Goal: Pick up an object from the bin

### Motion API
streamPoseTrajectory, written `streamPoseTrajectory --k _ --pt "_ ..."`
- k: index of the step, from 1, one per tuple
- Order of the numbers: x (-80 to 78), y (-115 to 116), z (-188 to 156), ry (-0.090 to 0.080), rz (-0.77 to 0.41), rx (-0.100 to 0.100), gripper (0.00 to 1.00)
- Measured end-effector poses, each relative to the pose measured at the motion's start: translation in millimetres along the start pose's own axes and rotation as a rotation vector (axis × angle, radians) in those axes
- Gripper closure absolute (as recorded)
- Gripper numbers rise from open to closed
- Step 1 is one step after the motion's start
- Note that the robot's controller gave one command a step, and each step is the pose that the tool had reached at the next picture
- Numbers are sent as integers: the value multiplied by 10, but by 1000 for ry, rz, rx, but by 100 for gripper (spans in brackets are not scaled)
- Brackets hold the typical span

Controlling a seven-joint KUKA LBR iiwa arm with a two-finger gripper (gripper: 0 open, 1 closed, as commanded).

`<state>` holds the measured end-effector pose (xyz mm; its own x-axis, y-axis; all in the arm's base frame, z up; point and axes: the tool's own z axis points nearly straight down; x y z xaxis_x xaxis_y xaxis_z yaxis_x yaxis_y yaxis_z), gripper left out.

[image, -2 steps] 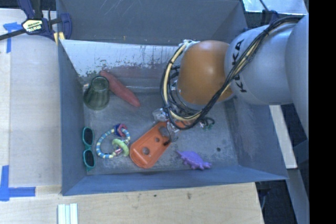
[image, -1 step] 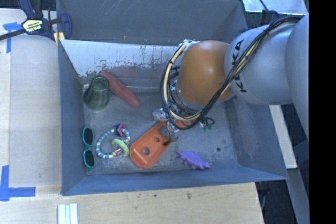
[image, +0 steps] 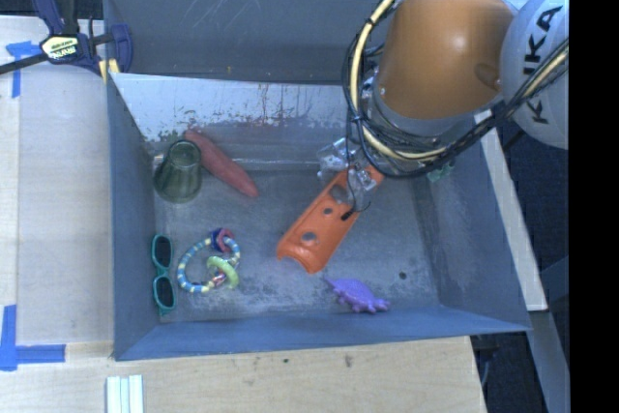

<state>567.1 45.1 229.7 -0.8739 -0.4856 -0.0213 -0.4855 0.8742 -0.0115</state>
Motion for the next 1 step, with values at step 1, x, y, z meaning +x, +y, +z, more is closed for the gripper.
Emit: streamPoseTrajectory --k 1 --pt "6 4 12 2 0 -1 100"
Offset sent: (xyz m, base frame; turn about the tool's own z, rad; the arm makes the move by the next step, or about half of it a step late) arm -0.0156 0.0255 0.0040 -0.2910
